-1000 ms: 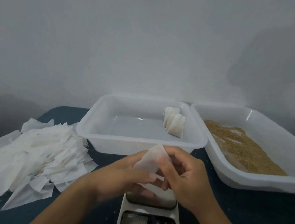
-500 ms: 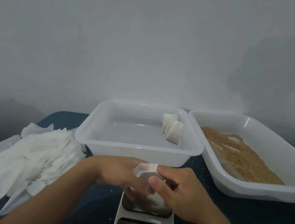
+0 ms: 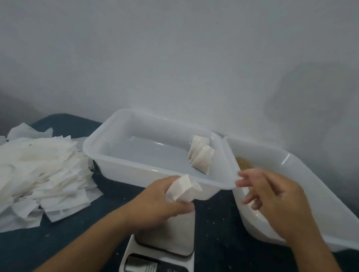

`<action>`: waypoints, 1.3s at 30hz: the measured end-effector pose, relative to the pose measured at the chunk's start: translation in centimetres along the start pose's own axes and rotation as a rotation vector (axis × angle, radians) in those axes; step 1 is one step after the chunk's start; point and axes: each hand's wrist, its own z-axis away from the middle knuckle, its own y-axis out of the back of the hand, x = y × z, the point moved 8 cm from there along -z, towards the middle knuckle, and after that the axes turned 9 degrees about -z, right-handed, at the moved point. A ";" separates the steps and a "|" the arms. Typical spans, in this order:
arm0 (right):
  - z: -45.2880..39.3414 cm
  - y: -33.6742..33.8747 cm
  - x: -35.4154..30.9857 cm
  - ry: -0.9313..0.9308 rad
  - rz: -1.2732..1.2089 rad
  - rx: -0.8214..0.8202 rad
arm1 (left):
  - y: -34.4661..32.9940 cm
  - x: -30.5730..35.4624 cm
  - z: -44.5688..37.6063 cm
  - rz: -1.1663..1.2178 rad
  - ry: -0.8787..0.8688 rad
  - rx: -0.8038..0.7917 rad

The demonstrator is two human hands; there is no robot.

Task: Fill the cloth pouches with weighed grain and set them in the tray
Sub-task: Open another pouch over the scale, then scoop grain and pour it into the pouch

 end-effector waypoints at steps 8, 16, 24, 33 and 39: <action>-0.6 6.7 13.8 -0.738 0.855 -0.409 | 0.6 -1.3 0.7 0.014 -0.041 0.226; -1.5 3.7 15.5 -0.725 0.844 -0.563 | 0.6 -2.1 0.5 0.044 -0.018 0.258; -3.0 8.2 15.6 -0.859 0.662 -0.496 | 0.9 -1.5 0.6 0.009 -0.057 0.256; -4.0 20.5 14.3 -0.826 0.850 -0.415 | 0.9 -1.0 0.8 -0.046 -0.083 0.255; -3.5 16.3 16.0 -0.859 0.832 -0.396 | 1.4 -1.7 0.7 -0.011 -0.035 0.315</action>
